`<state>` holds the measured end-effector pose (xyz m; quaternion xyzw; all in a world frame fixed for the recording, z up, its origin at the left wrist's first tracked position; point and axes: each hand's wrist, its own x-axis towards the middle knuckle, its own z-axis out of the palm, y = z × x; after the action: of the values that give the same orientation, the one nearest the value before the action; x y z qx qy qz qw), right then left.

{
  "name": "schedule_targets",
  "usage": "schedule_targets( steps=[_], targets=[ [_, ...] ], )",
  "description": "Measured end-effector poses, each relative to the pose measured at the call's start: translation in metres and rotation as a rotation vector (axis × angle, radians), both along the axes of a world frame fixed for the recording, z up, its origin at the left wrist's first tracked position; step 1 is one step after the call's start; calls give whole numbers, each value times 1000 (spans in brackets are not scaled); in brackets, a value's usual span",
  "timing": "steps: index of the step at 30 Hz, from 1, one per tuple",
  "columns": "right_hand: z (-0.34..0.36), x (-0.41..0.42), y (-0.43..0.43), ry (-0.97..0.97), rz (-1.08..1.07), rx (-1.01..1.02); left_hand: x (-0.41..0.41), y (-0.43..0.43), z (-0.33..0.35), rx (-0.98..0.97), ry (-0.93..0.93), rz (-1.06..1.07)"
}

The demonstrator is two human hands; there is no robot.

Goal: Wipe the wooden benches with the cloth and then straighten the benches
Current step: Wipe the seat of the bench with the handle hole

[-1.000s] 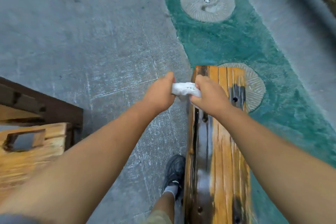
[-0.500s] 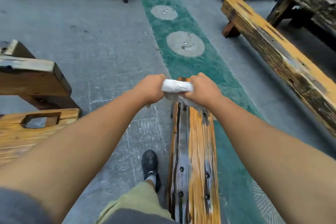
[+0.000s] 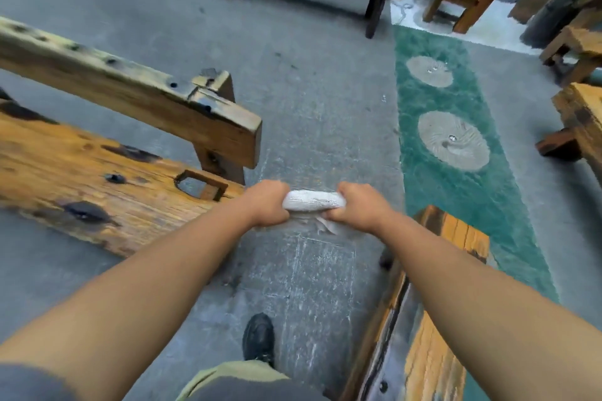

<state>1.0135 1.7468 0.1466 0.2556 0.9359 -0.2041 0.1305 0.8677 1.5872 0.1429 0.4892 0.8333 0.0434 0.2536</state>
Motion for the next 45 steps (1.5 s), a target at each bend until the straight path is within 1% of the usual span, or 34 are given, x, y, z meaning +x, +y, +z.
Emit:
schedule_targets(
  steps=[2,4,8,10,12,14,16,19,23,26,28,30,33,36,38,41,44,45],
  targets=[
    [-9,-42,-11,-78,102,-112,-31,-23,-11,-28,-35,59],
    [-21,-78,-19,-183,183,-204,-57,-50,-24,-52,-127,106],
    [-32,-148,-38,-251,311,-333,-93,-93,-38,47,-327,308],
    [-31,-173,-49,-276,341,-442,-105,-107,-41,65,-357,418],
    [-36,-197,-57,-301,364,-499,-114,-119,-44,57,-350,508],
    [-37,-218,-59,-329,382,-496,-119,-125,-45,10,-331,558],
    [-44,-240,-58,-342,449,-489,-123,-127,-43,-11,-315,630],
    [-55,-270,-53,-344,579,-386,-124,-124,-41,15,-302,756],
    [-71,-305,-50,-331,715,-294,-115,-116,-48,45,-289,988],
    [-84,-320,-59,-310,870,-212,-106,-116,-58,67,-282,1125],
    [-102,-333,-68,-278,954,-207,-102,-123,-76,99,-299,1236],
    [-125,-341,-75,-264,998,-219,-100,-130,-99,88,-326,1294],
    [-172,-349,-91,-281,1041,-190,-102,-144,-153,56,-377,1352],
    [-231,-366,-108,-245,1013,-159,-119,-159,-222,28,-416,1345],
    [-261,-379,-118,-198,1006,-149,-132,-169,-255,2,-367,1303],
    [-306,-399,-138,-131,1008,-129,-148,-187,-304,-1,-201,1227],
    [-350,-413,-164,-75,1042,-89,-161,-208,-342,-3,-64,1284],
    [-356,-416,-166,-25,1039,-87,-165,-212,-347,19,-3,1300]
  ],
)
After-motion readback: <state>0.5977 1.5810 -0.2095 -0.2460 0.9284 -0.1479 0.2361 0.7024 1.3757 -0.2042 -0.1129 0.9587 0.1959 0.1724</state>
